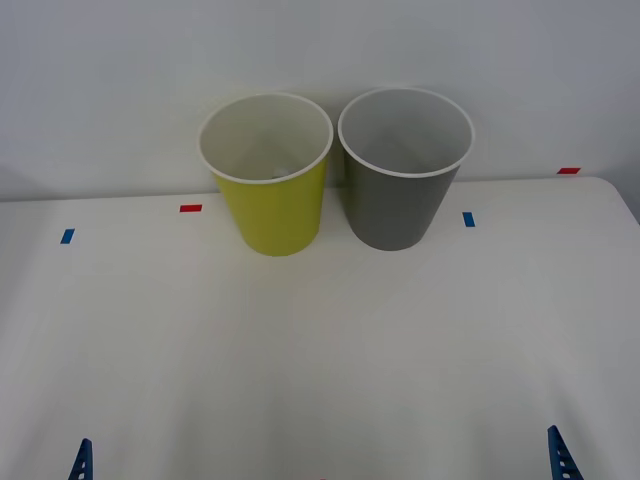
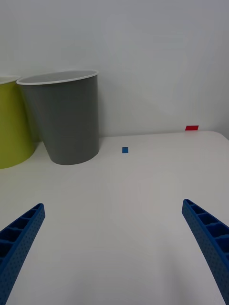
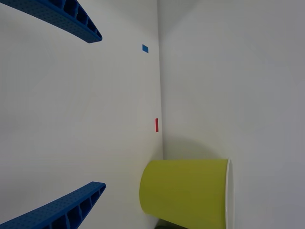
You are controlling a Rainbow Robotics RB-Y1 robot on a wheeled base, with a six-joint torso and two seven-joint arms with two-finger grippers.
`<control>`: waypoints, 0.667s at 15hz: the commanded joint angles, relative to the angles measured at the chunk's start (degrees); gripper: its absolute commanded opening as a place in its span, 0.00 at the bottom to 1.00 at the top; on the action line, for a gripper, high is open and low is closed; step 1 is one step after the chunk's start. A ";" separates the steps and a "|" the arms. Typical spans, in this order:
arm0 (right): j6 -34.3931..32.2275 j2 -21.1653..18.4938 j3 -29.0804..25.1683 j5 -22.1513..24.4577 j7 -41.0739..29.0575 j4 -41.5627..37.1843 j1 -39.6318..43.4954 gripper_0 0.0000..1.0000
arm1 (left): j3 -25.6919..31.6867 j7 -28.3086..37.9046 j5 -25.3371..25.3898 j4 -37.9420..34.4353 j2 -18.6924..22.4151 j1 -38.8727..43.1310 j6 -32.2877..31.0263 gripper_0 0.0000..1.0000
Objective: Put cans in the gray bin and PET bottles in the light green bin.
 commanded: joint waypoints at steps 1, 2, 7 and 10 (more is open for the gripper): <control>0.00 0.00 0.00 0.00 0.00 0.00 0.00 1.00 | 0.00 -0.02 -0.02 0.00 0.00 0.01 0.01 1.00; 0.00 0.00 0.00 0.00 0.00 0.00 0.00 1.00 | 0.00 -0.02 -0.02 0.00 0.00 0.01 0.01 1.00; 0.00 0.00 0.00 0.00 0.00 0.00 0.00 1.00 | 0.00 -0.02 -0.02 0.00 0.00 0.01 0.01 1.00; 0.00 0.00 0.00 0.00 0.00 0.00 0.00 1.00 | 0.00 -0.02 -0.02 0.00 0.00 0.01 0.01 1.00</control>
